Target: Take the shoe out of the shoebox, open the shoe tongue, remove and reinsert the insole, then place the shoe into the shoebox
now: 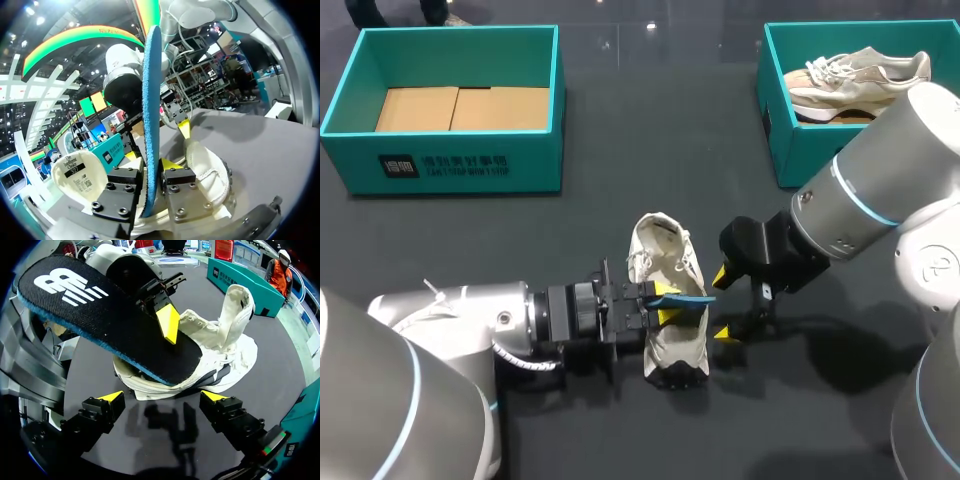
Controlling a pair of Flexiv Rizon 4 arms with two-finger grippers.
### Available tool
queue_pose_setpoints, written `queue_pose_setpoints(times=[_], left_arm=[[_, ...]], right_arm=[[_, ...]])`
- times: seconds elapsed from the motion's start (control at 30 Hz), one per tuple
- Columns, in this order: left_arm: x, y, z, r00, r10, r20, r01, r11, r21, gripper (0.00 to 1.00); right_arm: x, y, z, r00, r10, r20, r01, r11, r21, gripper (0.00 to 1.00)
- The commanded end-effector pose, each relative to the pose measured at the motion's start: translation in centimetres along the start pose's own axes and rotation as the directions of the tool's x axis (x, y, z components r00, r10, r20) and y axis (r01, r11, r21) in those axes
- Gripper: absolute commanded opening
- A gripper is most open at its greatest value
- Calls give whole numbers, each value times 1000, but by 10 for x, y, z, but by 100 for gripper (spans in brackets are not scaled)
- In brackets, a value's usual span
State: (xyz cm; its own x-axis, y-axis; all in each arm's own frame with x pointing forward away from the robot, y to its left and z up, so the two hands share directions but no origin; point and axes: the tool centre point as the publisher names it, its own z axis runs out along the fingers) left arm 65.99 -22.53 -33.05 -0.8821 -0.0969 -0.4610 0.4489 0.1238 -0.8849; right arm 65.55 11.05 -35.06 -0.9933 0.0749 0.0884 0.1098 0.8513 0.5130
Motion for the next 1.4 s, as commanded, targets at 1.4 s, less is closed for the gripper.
queue_pose_setpoints(times=[1.4], left_arm=[[3, -4, 3, 992, 106, -69, -108, 994, -26, 0]], right_arm=[[1, 0, 1, 1000, 1, 4, -1, 1000, 1, 100]])
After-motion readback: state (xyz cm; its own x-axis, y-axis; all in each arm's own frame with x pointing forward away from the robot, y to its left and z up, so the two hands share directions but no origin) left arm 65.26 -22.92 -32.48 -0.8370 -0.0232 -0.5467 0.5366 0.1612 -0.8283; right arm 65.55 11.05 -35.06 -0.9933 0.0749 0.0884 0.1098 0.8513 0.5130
